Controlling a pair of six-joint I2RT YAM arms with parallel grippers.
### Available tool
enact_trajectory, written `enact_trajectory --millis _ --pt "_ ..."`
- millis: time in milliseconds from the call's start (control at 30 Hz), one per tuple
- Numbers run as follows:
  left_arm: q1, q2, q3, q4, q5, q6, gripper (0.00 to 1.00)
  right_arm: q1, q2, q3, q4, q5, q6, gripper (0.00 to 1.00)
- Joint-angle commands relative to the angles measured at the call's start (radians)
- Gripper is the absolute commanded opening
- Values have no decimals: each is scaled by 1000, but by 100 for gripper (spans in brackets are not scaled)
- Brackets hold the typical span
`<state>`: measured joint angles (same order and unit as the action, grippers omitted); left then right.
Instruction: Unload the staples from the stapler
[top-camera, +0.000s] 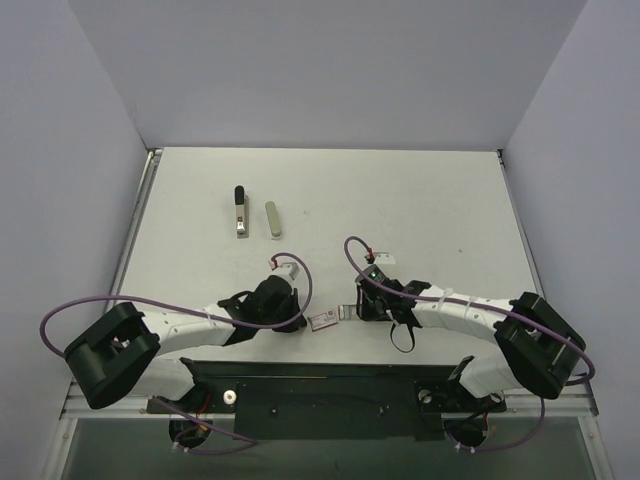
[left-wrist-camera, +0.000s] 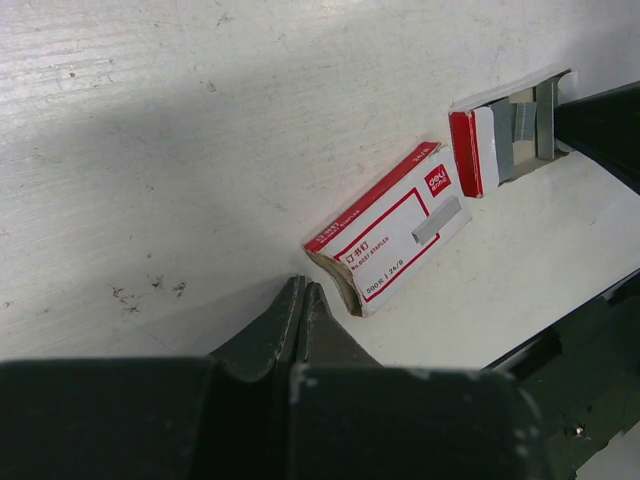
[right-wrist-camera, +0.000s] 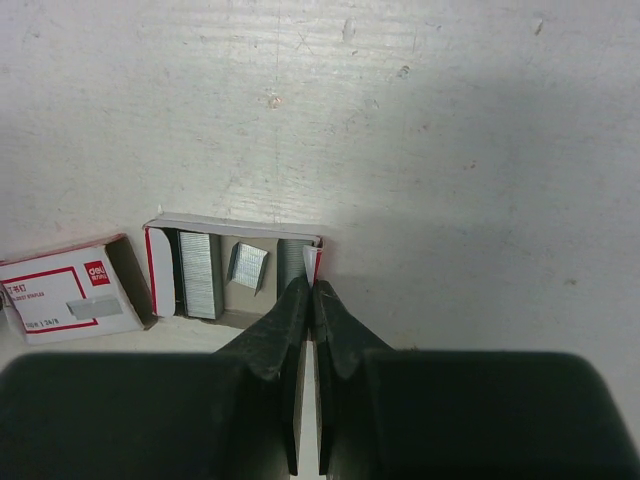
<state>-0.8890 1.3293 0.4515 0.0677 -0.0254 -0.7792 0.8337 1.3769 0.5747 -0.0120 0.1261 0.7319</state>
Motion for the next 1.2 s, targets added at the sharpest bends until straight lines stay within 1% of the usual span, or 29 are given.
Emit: enact_trajectory --millis 0,767,1167 --pt "-8 31 12 -23 -2 6 0 13 22 33 -2 4 6 0" --pt "-10 50 10 -14 -7 0 0 77 -32 -22 1 32 23 0" --pt "-21 59 15 -13 -10 -5 0 139 -19 -22 3 61 43 0"
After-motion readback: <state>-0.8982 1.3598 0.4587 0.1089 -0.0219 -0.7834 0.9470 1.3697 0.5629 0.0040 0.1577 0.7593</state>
